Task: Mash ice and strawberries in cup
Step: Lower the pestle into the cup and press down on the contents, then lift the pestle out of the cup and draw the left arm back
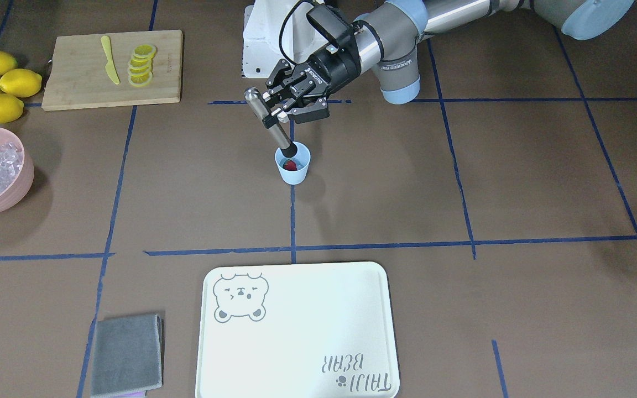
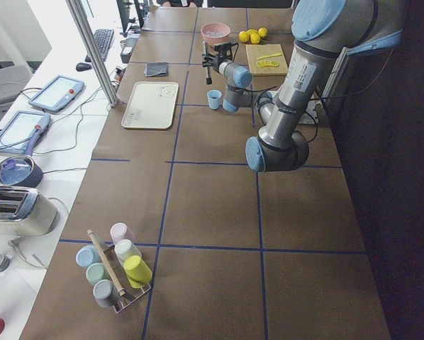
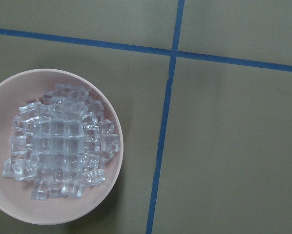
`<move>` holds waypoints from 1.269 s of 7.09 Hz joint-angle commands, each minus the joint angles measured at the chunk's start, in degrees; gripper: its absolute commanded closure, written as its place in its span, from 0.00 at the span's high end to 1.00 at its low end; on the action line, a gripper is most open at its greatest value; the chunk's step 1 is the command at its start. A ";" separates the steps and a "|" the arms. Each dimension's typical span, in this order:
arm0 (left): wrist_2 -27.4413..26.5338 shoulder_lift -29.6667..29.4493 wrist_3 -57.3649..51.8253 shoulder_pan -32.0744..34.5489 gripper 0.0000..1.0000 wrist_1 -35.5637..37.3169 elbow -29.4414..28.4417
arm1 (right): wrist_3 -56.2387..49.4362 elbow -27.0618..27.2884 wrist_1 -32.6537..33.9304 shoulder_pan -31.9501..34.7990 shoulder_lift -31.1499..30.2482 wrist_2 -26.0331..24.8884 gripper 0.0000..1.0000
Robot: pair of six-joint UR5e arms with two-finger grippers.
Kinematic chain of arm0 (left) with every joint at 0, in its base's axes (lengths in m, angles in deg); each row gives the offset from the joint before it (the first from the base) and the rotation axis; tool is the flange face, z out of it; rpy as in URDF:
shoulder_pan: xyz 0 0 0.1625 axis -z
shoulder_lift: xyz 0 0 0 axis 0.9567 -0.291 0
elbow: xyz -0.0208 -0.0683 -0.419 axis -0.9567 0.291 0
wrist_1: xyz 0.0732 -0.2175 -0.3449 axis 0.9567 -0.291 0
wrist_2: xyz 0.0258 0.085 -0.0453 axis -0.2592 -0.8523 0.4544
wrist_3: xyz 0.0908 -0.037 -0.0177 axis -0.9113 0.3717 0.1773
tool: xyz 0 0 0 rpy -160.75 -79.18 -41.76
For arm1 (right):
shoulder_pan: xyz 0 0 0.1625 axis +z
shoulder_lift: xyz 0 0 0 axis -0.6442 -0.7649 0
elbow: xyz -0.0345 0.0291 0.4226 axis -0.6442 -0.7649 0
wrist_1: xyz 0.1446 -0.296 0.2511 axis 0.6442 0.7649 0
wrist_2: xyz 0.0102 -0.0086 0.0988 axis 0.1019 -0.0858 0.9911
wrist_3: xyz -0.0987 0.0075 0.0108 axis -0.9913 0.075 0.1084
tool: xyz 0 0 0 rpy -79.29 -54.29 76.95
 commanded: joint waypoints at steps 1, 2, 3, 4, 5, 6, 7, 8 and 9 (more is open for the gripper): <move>-0.07 0.15 4.40 0.53 0.00 15.64 4.15 | 0.00 -0.04 0.00 0.00 -0.02 0.00 0.99; -0.07 0.50 6.26 0.79 0.00 25.71 6.95 | 0.09 -0.12 0.00 -0.09 0.07 0.00 0.99; 0.02 0.50 7.85 1.84 0.00 34.69 9.59 | 0.09 -0.12 0.00 0.00 0.07 0.00 0.99; 0.28 0.50 7.69 3.33 0.00 45.22 12.22 | 0.09 -0.12 0.00 -0.09 -0.02 0.00 0.99; 3.15 0.50 7.51 4.99 0.00 54.20 14.08 | 0.09 -0.12 0.00 -0.09 0.07 0.00 0.99; 4.49 0.67 7.34 6.32 0.00 60.46 15.49 | 0.09 -0.12 0.00 -0.09 0.07 0.00 0.99; 5.89 1.37 7.42 7.89 0.00 62.96 15.59 | 0.09 -0.12 0.00 -0.09 0.07 0.00 0.99; 10.61 2.60 7.16 11.22 0.00 70.04 15.59 | 0.26 -0.12 0.00 -0.09 0.07 0.00 0.99; 15.87 3.04 7.16 15.17 0.00 72.98 15.85 | 0.35 0.05 0.00 -0.09 0.16 0.00 0.99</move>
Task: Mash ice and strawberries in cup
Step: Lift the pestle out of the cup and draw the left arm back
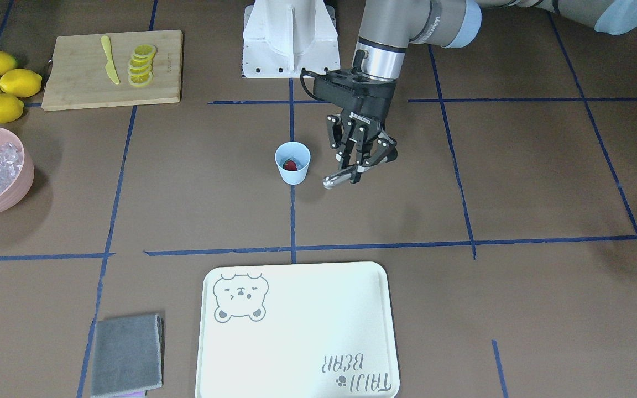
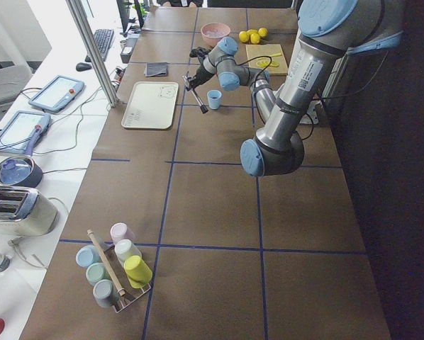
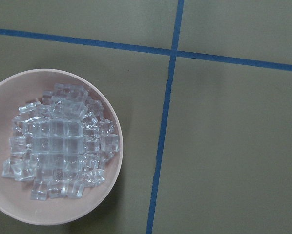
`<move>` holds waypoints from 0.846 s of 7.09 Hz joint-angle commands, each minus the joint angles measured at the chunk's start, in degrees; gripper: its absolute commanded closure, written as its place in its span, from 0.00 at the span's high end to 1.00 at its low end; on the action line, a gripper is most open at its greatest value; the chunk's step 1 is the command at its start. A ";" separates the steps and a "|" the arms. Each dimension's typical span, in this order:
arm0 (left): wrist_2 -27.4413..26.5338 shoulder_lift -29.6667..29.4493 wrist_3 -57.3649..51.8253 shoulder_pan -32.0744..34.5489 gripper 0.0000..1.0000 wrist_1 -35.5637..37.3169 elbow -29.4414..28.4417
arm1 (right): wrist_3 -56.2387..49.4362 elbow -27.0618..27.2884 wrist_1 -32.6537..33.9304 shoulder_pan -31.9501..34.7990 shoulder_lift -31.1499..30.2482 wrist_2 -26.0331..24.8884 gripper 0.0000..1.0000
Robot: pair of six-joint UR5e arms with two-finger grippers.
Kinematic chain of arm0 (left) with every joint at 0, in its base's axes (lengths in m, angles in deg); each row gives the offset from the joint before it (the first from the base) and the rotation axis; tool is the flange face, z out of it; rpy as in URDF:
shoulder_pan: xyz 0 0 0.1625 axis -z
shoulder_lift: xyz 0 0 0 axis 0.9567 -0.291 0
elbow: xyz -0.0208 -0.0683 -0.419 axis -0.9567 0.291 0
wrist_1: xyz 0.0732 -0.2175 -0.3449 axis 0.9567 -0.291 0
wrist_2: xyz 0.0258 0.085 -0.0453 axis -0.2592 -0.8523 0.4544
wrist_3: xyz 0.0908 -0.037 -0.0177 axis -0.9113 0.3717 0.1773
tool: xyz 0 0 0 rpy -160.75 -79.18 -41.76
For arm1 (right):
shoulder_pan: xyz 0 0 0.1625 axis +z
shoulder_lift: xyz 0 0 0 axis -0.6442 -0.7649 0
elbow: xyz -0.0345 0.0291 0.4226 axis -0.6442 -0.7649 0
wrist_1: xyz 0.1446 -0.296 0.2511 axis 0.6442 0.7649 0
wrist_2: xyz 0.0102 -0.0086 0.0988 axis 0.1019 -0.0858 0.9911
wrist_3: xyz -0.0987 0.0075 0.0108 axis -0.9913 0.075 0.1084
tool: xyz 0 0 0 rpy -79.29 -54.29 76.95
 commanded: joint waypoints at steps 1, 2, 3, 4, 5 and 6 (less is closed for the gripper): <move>10.57 3.23 0.44 8.52 0.01 5.23 0.37 | 0.12 0.14 0.00 0.00 0.06 0.00 0.99; 17.23 6.04 0.62 15.01 0.01 6.10 0.20 | 0.12 0.14 0.00 0.00 0.06 0.00 0.99; 26.00 7.29 0.62 22.12 0.01 11.07 -0.33 | 0.12 0.14 0.00 0.00 0.15 0.00 0.99; 33.92 7.65 0.71 29.06 0.01 17.82 -0.59 | 0.12 0.14 0.00 0.00 0.15 0.00 0.99; 38.09 9.57 4.54 33.66 0.01 21.98 -0.68 | 0.12 0.23 0.00 0.00 0.32 0.00 0.99; 39.00 12.89 11.45 35.88 0.04 22.02 -0.68 | 0.12 0.06 0.00 0.00 0.59 0.00 0.99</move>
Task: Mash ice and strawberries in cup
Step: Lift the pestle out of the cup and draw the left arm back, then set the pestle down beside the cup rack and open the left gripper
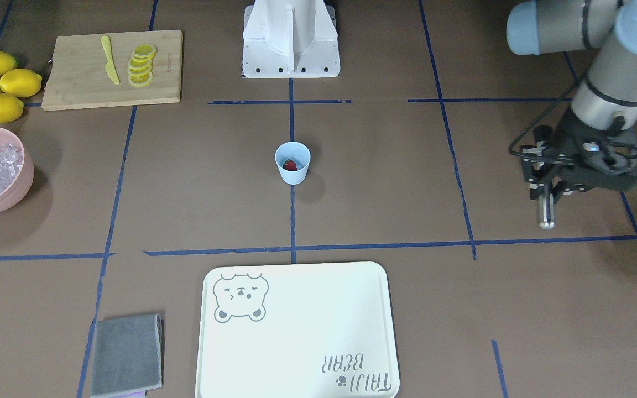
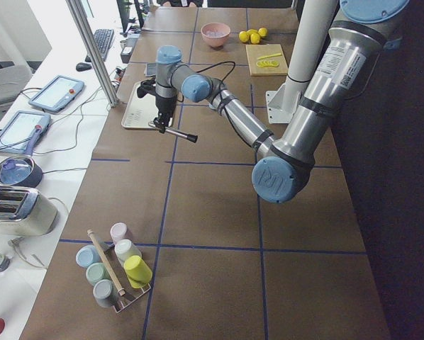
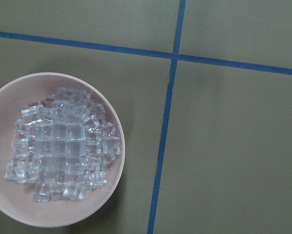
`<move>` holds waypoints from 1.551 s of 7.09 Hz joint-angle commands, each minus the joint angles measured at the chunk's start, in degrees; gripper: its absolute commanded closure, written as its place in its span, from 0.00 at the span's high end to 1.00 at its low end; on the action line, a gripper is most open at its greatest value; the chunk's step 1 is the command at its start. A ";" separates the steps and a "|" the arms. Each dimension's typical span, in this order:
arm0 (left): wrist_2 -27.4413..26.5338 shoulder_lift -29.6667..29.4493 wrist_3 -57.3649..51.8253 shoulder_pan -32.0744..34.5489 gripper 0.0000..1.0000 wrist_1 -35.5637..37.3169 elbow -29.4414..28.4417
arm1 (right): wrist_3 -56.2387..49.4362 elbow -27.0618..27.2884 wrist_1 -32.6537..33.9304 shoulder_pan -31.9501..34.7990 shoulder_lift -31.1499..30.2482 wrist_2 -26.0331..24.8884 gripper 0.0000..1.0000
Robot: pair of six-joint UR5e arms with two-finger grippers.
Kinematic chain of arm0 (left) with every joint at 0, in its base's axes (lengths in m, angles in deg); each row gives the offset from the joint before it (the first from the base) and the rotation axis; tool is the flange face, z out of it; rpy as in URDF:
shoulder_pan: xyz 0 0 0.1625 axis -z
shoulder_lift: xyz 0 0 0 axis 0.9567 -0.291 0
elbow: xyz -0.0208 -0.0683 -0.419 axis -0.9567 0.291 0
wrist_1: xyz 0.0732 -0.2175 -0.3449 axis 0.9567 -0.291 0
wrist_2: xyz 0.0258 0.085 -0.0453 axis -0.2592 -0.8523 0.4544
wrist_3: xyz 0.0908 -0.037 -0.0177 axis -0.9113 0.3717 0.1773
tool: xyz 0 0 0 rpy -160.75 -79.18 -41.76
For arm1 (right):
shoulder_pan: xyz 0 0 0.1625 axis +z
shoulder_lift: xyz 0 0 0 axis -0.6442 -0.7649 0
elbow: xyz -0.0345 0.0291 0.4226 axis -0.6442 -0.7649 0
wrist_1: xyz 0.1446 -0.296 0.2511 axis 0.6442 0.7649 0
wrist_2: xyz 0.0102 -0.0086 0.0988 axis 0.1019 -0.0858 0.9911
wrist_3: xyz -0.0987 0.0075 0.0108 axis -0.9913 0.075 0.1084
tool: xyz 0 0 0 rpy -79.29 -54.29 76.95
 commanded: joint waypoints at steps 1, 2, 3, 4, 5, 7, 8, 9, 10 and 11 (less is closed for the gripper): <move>3.47 7.27 6.48 6.05 0.05 1.44 -0.07 | 0.00 -0.11 0.00 0.00 0.25 0.00 0.99; 7.21 11.31 6.49 6.68 0.06 0.73 -0.07 | 0.00 -0.02 0.00 0.00 0.25 0.00 0.99; 7.86 16.14 6.40 6.77 0.08 -3.89 -0.25 | 0.00 -0.02 0.00 0.00 0.25 0.00 0.99; 7.95 20.71 6.31 6.68 0.08 -12.72 -3.03 | 0.00 -0.02 0.00 0.00 0.25 0.00 0.99; 7.95 22.67 5.18 6.68 0.08 -22.12 -8.54 | 0.00 -0.02 0.00 0.00 0.25 0.00 0.99; 7.95 22.87 4.82 6.42 0.07 -35.17 -19.53 | 0.00 -0.02 0.00 0.00 0.17 0.00 0.99; 7.95 22.52 4.73 6.25 0.07 -36.61 -22.11 | 0.00 -0.02 0.00 0.00 0.17 0.00 0.99; 7.95 22.43 4.73 6.24 0.08 -37.06 -23.79 | 0.00 -0.02 0.00 0.00 0.17 0.00 0.99; 7.95 22.43 4.82 6.16 0.08 -37.85 -25.11 | 0.00 -0.02 0.00 0.00 0.17 0.00 0.99; 7.95 22.34 4.99 6.07 0.08 -39.69 -26.08 | 0.00 0.07 0.00 0.00 0.17 0.00 0.99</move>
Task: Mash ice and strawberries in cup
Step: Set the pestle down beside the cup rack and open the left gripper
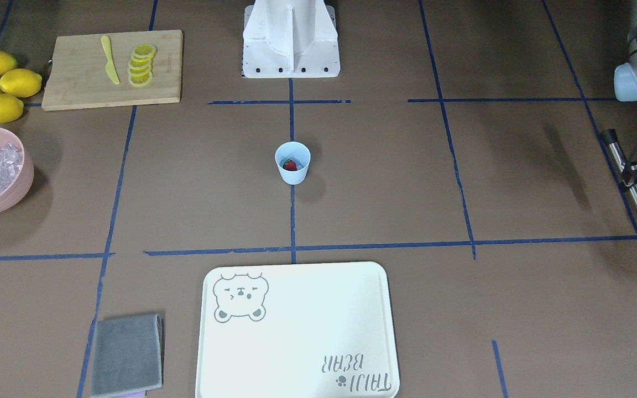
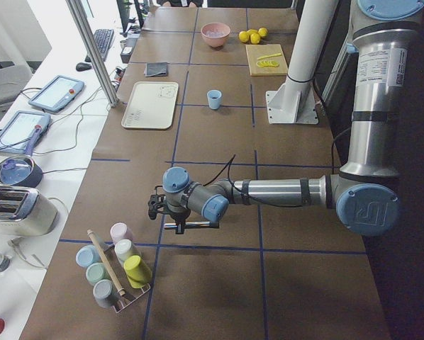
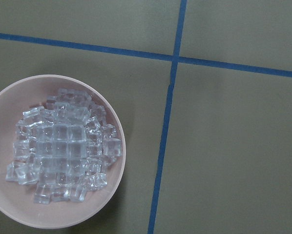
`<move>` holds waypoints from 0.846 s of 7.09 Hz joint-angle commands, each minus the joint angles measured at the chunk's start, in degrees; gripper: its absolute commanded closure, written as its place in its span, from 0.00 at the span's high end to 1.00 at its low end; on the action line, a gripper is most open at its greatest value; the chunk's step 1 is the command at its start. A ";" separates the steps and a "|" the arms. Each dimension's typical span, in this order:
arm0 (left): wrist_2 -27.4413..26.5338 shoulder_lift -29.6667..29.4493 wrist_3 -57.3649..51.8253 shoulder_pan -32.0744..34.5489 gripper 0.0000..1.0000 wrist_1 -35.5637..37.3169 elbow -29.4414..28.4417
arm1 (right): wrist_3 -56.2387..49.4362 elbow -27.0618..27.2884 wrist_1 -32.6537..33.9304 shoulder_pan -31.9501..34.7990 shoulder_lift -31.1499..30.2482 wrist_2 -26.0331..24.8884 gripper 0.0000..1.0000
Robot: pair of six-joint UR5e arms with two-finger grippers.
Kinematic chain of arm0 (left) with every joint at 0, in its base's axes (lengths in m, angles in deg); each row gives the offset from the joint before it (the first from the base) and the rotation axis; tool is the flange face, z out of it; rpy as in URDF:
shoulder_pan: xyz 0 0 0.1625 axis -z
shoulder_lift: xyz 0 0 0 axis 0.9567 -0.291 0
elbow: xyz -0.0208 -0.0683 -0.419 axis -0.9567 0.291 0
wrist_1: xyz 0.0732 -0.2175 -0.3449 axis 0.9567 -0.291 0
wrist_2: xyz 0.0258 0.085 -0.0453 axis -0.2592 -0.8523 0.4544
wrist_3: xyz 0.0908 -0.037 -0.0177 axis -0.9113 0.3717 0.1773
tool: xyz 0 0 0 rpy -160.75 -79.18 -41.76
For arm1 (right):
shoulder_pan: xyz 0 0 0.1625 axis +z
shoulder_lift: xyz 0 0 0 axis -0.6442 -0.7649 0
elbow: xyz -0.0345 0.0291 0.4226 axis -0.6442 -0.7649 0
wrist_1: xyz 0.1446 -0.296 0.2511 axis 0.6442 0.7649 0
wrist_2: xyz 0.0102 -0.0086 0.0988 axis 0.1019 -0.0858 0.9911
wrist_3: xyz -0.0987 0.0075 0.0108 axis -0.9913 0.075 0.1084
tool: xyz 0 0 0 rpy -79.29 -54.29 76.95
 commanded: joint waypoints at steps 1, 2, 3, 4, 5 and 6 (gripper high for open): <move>0.00 -0.09 0.16 -0.80 0.10 -3.80 -3.12 | 0.00 -0.02 0.00 0.00 0.00 0.00 0.99; 0.00 -0.09 0.60 -2.99 0.13 -4.87 -3.31 | 0.00 -0.02 0.00 0.00 0.00 0.00 0.99; 0.00 -0.17 0.52 -3.79 0.17 -4.88 -3.32 | -0.09 -0.11 0.00 0.00 0.00 0.00 0.99; 0.00 -0.18 0.52 -4.58 0.23 -4.88 -3.32 | -0.09 -0.20 0.00 0.00 0.00 0.00 0.99; 0.00 -0.18 0.08 -5.20 0.89 -4.97 -3.32 | 0.00 -0.20 0.00 0.00 0.00 0.00 0.99; 0.00 -0.26 -0.01 -5.20 1.00 -5.75 -3.14 | 0.00 -0.20 0.00 0.00 -0.09 0.00 0.99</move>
